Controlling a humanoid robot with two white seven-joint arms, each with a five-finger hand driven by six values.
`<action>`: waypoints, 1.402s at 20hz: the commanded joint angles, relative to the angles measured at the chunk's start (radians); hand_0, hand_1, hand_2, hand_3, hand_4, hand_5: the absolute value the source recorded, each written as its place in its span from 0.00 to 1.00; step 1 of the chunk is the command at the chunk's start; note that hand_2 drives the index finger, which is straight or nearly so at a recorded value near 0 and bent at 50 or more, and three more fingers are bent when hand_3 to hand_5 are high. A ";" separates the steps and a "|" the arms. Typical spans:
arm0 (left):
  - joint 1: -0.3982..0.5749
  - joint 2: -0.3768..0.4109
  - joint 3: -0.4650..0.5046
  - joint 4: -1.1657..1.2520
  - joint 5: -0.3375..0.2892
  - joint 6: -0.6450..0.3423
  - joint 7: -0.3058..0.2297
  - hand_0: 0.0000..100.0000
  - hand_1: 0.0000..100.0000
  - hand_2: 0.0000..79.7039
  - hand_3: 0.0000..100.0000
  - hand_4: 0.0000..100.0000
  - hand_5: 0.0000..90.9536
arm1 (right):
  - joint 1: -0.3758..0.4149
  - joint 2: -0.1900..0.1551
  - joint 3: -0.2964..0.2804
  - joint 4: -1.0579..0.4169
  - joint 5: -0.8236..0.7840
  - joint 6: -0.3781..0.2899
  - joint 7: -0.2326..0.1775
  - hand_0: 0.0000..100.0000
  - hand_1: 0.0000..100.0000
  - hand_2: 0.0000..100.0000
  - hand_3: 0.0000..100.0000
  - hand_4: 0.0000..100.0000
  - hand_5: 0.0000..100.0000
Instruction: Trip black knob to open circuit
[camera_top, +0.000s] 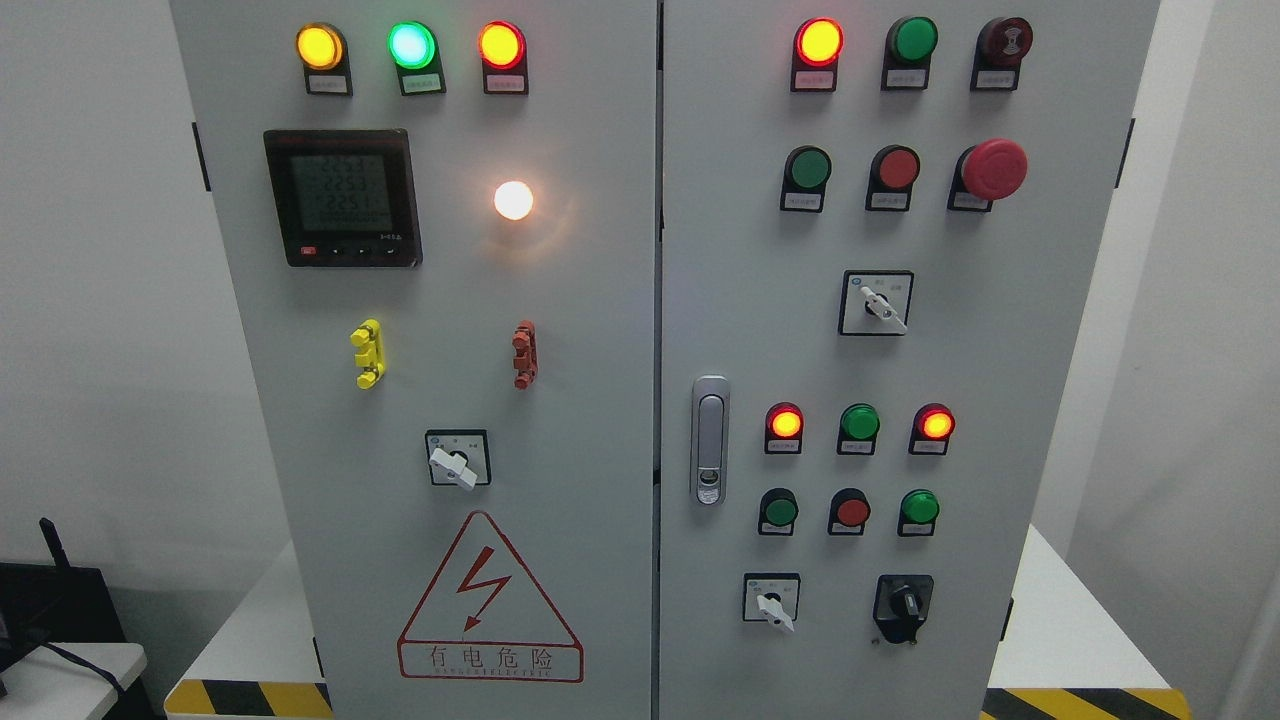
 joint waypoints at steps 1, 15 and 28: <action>-0.008 0.001 0.000 0.000 -0.034 0.000 0.000 0.12 0.39 0.00 0.00 0.00 0.00 | -0.106 0.014 0.019 -0.158 0.057 0.080 -0.049 0.21 0.67 0.36 0.77 0.88 0.96; -0.008 0.001 0.000 0.000 -0.034 0.000 0.000 0.12 0.39 0.00 0.00 0.00 0.00 | -0.393 0.029 0.132 -0.121 0.163 0.463 -0.304 0.22 0.79 0.44 0.81 0.89 0.97; -0.008 0.001 0.000 0.000 -0.032 0.000 0.000 0.12 0.39 0.00 0.00 0.00 0.00 | -0.551 0.084 0.162 -0.036 0.177 0.557 -0.333 0.38 0.80 0.43 0.81 0.89 0.97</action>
